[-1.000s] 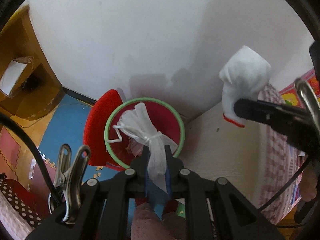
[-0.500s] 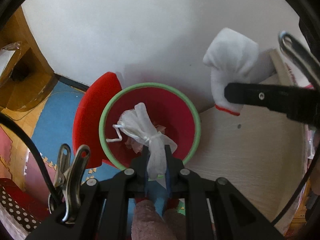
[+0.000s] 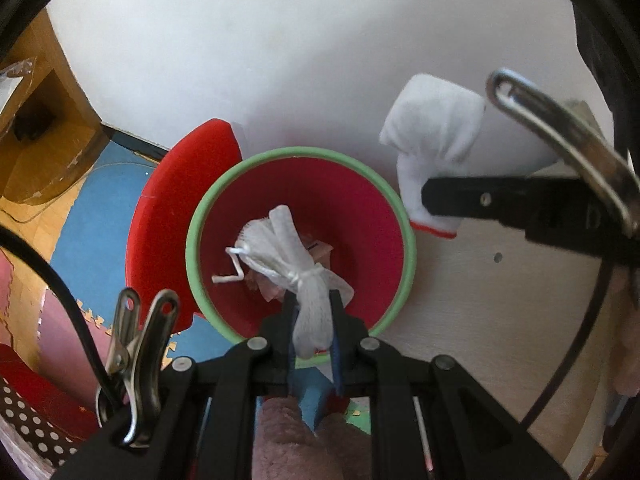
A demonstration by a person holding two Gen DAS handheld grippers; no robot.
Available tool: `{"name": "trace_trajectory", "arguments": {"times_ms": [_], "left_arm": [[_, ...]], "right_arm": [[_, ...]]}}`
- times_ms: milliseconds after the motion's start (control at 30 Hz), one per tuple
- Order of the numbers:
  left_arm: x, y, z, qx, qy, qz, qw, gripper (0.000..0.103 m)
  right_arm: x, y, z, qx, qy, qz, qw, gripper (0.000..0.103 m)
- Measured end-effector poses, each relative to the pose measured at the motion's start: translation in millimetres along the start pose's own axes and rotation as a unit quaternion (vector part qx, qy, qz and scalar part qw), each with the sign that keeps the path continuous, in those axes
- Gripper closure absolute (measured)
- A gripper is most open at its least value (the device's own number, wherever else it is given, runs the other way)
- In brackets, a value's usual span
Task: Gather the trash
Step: 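Open the left tool over the bucket while the right tool releases the cloth, then move both open tools back over the trash pile on the bed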
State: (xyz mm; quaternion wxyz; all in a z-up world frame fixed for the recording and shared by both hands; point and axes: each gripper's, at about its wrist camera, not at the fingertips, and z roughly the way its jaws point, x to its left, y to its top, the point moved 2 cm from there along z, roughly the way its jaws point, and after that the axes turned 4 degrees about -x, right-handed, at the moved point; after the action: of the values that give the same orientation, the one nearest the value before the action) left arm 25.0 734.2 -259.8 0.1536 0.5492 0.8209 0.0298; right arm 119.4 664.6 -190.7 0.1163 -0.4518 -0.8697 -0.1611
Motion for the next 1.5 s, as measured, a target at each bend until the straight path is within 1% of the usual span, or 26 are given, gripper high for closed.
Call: {"name": "trace_trajectory", "arguments": {"times_ms": [100, 267, 367, 433, 700, 1100, 1267, 1500], "left_arm": [[1, 1, 4, 0.001, -0.002, -0.007, 1.0000, 0.088], [-1, 1, 6, 0.002, 0.010, -0.003, 0.9999, 0.070], [-1, 2, 6, 0.004, 0.008, -0.005, 0.9999, 0.068], [-1, 2, 6, 0.005, 0.007, -0.004, 1.0000, 0.068], [-2, 1, 0, 0.004, 0.015, 0.002, 0.9999, 0.068], [-5, -1, -23, -0.007, 0.033, 0.008, 0.9994, 0.068], [-9, -4, -40, -0.013, 0.030, 0.012, 0.9994, 0.068], [-17, -6, -72, -0.028, 0.034, 0.028, 0.9987, 0.068]], "right_arm": [[-4, 1, 7, 0.009, 0.000, 0.007, 1.000, 0.090], [-11, 2, 11, 0.013, -0.007, 0.025, 1.000, 0.088], [-13, 2, 8, 0.011, -0.011, 0.028, 0.999, 0.085], [-14, 2, 6, 0.009, -0.012, 0.031, 0.999, 0.084], [-15, 1, -3, 0.000, -0.004, 0.041, 0.999, 0.084], [-9, -6, -24, -0.020, 0.012, 0.043, 0.999, 0.084], [-7, -11, -35, -0.028, 0.016, 0.044, 0.999, 0.084], [-1, -19, -64, -0.054, 0.030, 0.050, 0.997, 0.084]]}}
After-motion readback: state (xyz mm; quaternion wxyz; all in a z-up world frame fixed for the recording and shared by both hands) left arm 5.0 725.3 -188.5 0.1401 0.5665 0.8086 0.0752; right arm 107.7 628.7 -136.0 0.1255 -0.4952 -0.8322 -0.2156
